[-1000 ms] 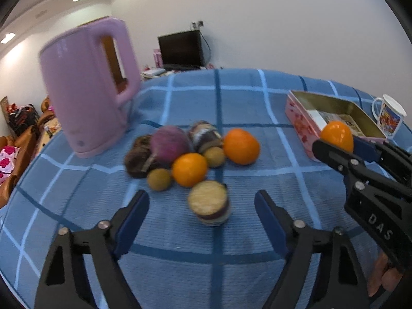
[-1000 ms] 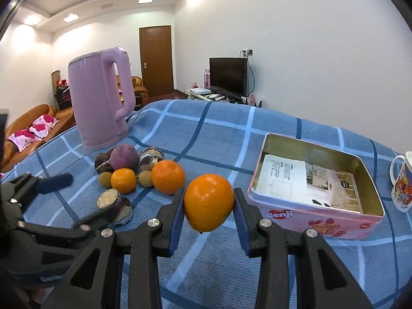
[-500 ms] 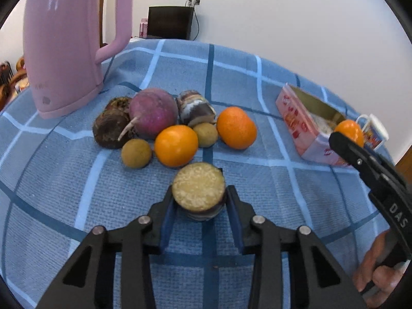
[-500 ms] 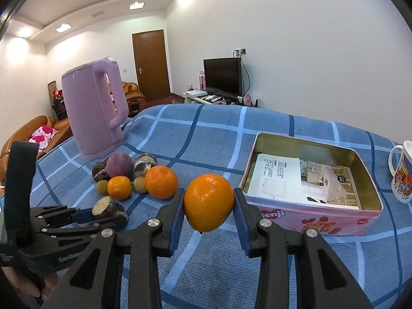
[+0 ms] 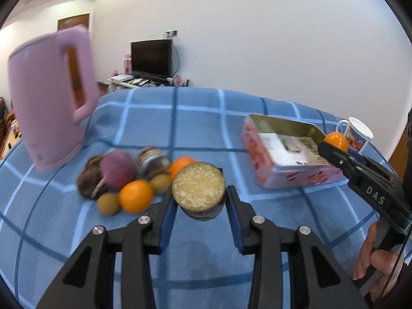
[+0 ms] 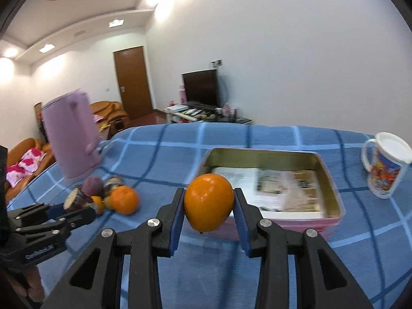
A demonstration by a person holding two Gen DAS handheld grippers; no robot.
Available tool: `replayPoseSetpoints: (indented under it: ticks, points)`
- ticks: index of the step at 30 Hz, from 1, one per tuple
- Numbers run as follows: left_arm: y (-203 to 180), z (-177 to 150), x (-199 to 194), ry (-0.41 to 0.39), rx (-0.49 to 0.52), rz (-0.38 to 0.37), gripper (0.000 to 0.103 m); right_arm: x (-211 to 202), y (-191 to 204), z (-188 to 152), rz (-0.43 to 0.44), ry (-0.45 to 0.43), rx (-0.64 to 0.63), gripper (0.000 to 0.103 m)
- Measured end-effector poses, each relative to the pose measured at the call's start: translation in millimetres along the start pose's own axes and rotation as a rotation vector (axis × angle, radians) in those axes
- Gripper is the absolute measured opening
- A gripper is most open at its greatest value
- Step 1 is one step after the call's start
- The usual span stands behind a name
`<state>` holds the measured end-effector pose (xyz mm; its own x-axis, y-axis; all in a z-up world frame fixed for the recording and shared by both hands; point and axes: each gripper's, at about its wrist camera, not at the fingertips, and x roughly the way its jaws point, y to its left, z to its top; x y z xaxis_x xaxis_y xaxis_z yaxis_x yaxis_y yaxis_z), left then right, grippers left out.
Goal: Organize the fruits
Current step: 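Carry the sweet potato slice into the pink tin and release it with the left tool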
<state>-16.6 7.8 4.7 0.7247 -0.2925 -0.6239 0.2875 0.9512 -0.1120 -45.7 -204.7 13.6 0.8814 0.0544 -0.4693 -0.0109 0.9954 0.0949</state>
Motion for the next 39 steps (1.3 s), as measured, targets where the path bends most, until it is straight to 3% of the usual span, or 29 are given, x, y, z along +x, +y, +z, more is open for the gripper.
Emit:
replayPoseSetpoints:
  ticks: [10, 17, 27, 39]
  points:
    - [-68, 27, 30, -0.015, 0.113, -0.03, 0.039, 2, -78, 6, -0.142, 0.005, 0.075, 0.038]
    - [-109, 46, 65, 0.015, 0.146, -0.046, 0.039, 19, -98, 6, -0.194, 0.051, 0.046, 0.038]
    - [-133, 42, 109, 0.097, 0.159, -0.057, 0.039, 42, -97, 5, -0.166, 0.137, -0.002, 0.039]
    - [-136, 40, 109, 0.058, 0.185, -0.031, 0.042, 51, -92, 3, -0.142, 0.189, -0.018, 0.039]
